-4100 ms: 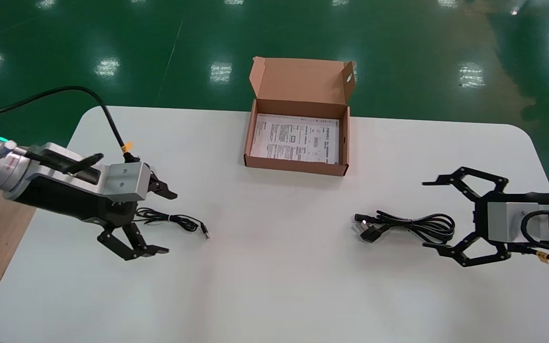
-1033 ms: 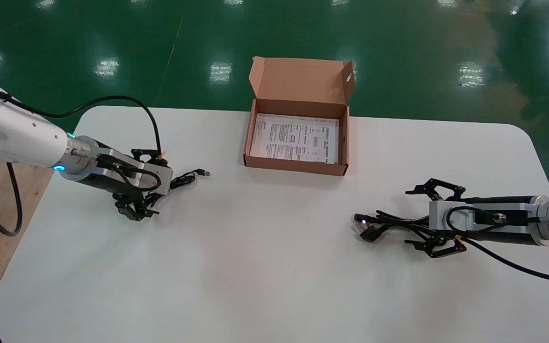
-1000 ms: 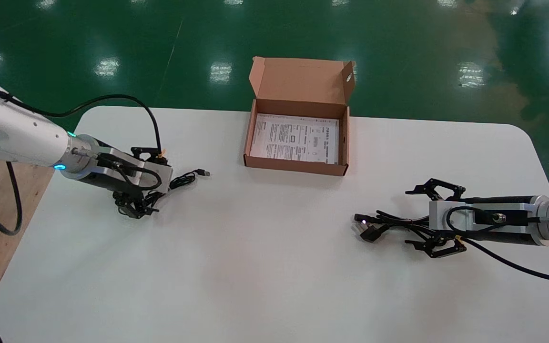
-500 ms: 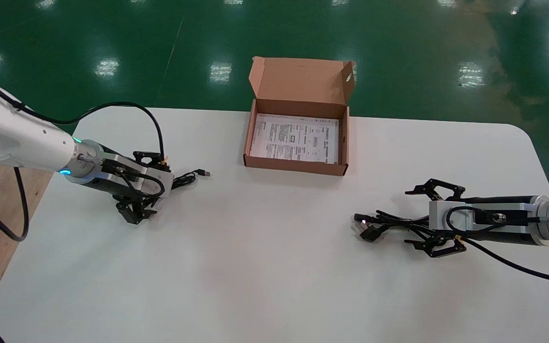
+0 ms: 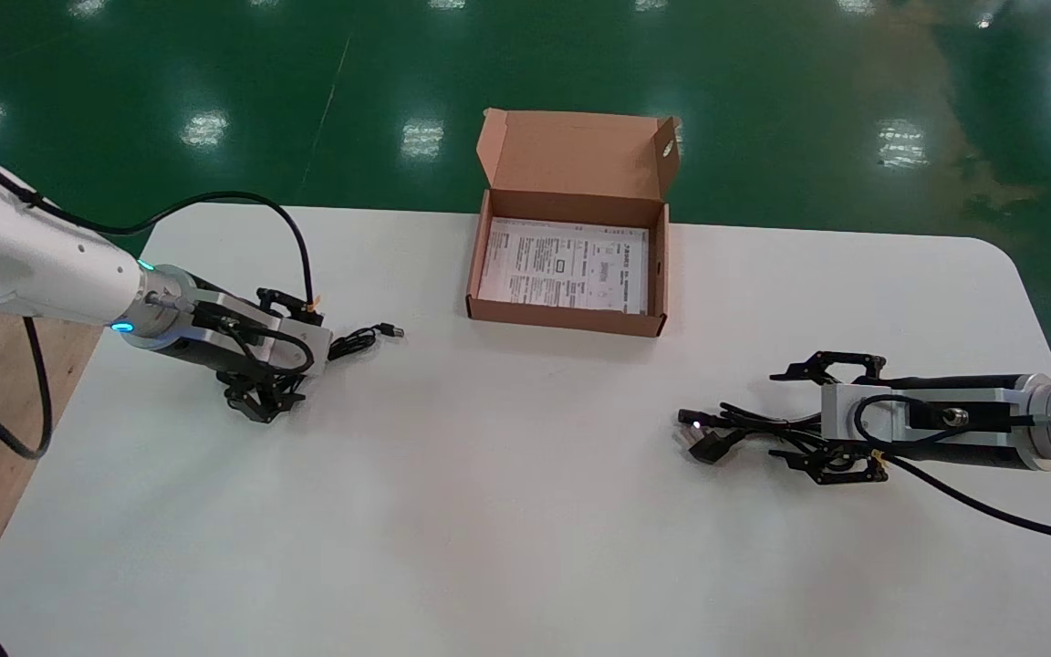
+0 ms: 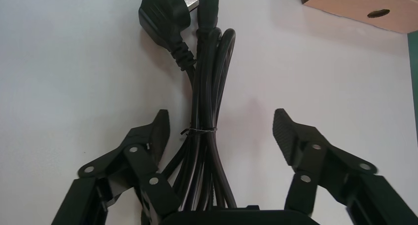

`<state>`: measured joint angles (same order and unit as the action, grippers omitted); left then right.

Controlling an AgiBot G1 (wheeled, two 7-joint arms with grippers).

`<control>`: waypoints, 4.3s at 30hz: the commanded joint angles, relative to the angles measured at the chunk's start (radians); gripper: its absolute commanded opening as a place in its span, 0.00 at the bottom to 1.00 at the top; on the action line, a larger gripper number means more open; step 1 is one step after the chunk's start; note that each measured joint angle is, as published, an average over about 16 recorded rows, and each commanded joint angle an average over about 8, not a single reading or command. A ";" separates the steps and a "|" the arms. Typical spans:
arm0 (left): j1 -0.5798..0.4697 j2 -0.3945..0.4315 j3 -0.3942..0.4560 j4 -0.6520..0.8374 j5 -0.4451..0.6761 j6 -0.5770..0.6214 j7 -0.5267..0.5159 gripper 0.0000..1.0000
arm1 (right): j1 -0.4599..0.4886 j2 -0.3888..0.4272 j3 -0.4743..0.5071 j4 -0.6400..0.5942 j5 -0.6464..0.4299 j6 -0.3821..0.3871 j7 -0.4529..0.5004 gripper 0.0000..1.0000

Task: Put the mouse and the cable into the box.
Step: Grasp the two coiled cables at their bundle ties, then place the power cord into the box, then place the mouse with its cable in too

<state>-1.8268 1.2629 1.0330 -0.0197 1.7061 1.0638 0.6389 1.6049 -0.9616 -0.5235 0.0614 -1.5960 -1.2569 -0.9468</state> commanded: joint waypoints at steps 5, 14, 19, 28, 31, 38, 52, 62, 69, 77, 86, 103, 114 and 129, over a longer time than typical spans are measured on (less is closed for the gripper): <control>-0.001 0.000 -0.001 0.000 -0.001 0.001 0.000 0.00 | 0.000 0.000 0.000 0.000 0.000 -0.001 0.000 0.00; -0.002 -0.001 -0.001 -0.001 -0.001 0.002 -0.001 0.00 | 0.000 0.000 0.000 0.000 0.000 0.000 0.000 0.00; -0.002 -0.001 -0.001 -0.001 -0.001 0.002 -0.001 0.00 | 0.000 0.000 0.000 0.000 -0.001 0.002 0.000 0.00; -0.036 -0.012 -0.007 -0.007 -0.010 0.001 -0.004 0.00 | 0.015 0.012 0.011 0.017 0.015 0.013 -0.017 0.00; -0.083 -0.028 -0.009 -0.013 -0.012 -0.001 -0.009 0.00 | 0.032 0.021 0.025 0.034 0.032 0.028 -0.029 0.00; -0.248 -0.099 -0.015 -0.026 -0.016 -0.031 -0.030 0.00 | 0.096 -0.008 0.060 0.080 0.078 0.108 -0.016 0.00; -0.451 -0.089 -0.080 -0.098 -0.094 -0.203 0.015 0.00 | 0.135 -0.325 0.114 0.094 0.145 0.472 -0.061 0.00; -0.474 -0.050 -0.135 -0.098 -0.171 -0.275 0.138 0.00 | 0.080 -0.402 0.095 0.076 0.161 0.528 -0.143 0.00; -0.483 -0.040 -0.151 -0.068 -0.194 -0.279 0.202 0.00 | 0.036 -0.406 0.043 0.084 0.158 0.513 -0.127 0.17; -0.501 -0.033 -0.151 -0.027 -0.193 -0.268 0.230 0.00 | 0.024 -0.406 -0.035 0.111 0.141 0.509 -0.052 1.00; -0.493 -0.027 -0.148 0.007 -0.189 -0.223 0.229 0.00 | 0.023 -0.403 -0.093 0.141 0.165 0.529 -0.006 1.00; -0.243 0.099 -0.235 -0.102 -0.334 -0.368 0.253 0.00 | 0.262 -0.243 -0.059 0.000 0.256 0.574 0.065 1.00; -0.067 0.109 -0.194 -0.303 -0.461 -0.285 0.196 0.00 | 0.333 -0.092 -0.059 -0.052 0.250 0.634 0.030 1.00; 0.088 0.104 -0.040 -0.328 -0.622 -0.246 -0.057 0.00 | 0.321 -0.065 -0.066 -0.073 0.241 0.725 0.038 1.00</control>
<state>-1.7463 1.3662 0.9926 -0.3397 1.0946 0.8151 0.5697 1.9253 -1.0287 -0.5892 -0.0121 -1.3555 -0.5340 -0.9079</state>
